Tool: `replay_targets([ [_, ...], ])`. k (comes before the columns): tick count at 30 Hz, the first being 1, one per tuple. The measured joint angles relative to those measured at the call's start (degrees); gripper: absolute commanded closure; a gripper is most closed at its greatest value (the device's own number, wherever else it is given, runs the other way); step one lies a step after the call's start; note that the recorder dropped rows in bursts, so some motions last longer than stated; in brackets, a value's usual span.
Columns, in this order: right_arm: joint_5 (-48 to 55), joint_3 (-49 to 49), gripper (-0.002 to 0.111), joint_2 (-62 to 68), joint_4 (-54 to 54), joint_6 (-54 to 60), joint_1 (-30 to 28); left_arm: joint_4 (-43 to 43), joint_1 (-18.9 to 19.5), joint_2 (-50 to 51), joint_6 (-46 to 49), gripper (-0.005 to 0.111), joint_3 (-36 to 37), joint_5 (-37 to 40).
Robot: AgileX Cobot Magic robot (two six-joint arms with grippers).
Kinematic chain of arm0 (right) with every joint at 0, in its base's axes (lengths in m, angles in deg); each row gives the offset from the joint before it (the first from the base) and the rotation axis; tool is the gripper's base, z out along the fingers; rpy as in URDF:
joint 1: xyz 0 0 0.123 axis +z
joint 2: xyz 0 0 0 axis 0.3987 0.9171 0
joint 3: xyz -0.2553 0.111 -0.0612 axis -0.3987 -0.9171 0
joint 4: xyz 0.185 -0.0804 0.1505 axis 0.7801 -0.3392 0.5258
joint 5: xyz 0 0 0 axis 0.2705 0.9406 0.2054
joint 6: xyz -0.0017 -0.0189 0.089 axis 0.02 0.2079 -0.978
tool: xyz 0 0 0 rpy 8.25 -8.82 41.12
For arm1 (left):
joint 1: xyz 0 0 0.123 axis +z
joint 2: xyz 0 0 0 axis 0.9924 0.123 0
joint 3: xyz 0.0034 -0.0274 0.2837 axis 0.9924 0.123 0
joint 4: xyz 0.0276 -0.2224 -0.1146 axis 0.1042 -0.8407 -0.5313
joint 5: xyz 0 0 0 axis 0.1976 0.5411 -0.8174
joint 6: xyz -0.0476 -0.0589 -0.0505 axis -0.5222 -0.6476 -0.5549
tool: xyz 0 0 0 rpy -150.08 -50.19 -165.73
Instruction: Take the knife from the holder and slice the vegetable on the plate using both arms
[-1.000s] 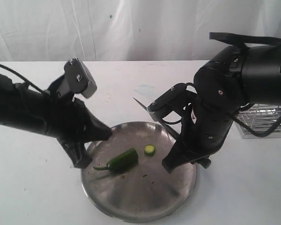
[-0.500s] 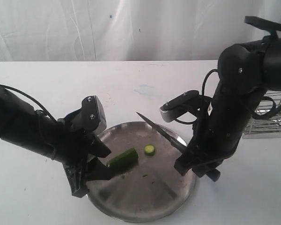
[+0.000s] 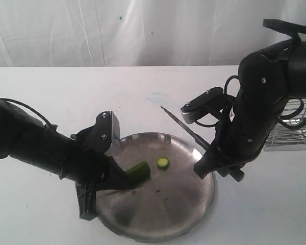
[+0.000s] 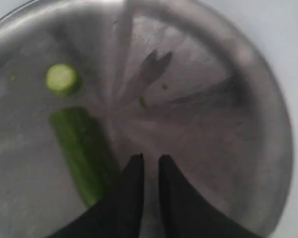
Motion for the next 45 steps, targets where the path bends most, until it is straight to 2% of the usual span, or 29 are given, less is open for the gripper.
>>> replay_targets([
  [2,-0.2,0.0,0.108,0.0,0.0,-0.2,0.0,-0.9,0.0,1.1,0.0,0.049,-0.1,-4.7],
  [9,1.5,0.0,0.108,0.0,8.6,3.7,0.0,-3.6,0.0,3.3,0.0,0.049,-4.8,-10.0],
  [10,3.0,0.0,0.108,0.0,9.3,3.9,0.0,-4.1,0.0,3.3,0.0,0.054,-5.5,-10.4],
  [11,3.7,0.0,0.108,0.0,9.5,2.9,0.3,-4.3,0.0,3.3,0.0,0.071,-5.9,-10.9],
  [14,2.9,0.0,0.108,0.0,10.5,1.1,3.0,-6.6,0.0,3.2,0.0,0.107,-6.8,-14.2],
  [19,1.0,0.0,0.108,0.0,9.2,-3.6,8.4,-8.1,0.0,3.2,-1.1,0.106,-6.9,-23.6],
  [22,0.5,0.0,0.108,0.0,7.8,-5.8,10.4,-8.9,0.0,3.2,-3.6,0.106,-6.9,-25.4],
  [26,0.3,0.0,0.108,0.0,7.8,-6.5,12.4,-8.9,0.0,3.1,-4.9,0.107,-6.9,-20.4],
  [31,0.4,0.0,0.108,0.0,8.2,-6.5,14.0,-0.5,0.0,0.1,-8.3,0.107,-6.9,-7.9],
  [35,-0.5,0.0,0.108,0.0,8.1,-6.5,14.0,3.1,0.0,-3.7,-22.9,0.107,-6.9,-8.9],
  [38,-1.1,0.0,0.108,0.0,8.1,-6.5,14.0,4.5,0.9,-6.3,-40.5,0.107,-6.9,-10.1],
  [40,-1.1,0.0,0.108,0.0,8.1,-6.5,14.0,5.5,2.3,-7.5,-49.5,0.107,-7.0,-7.0],
  [45,-1.1,0.0,0.108,0.0,8.4,-6.5,14.0,13.9,5.7,-5.3,-58.5,0.107,-9.9,6.7],
])
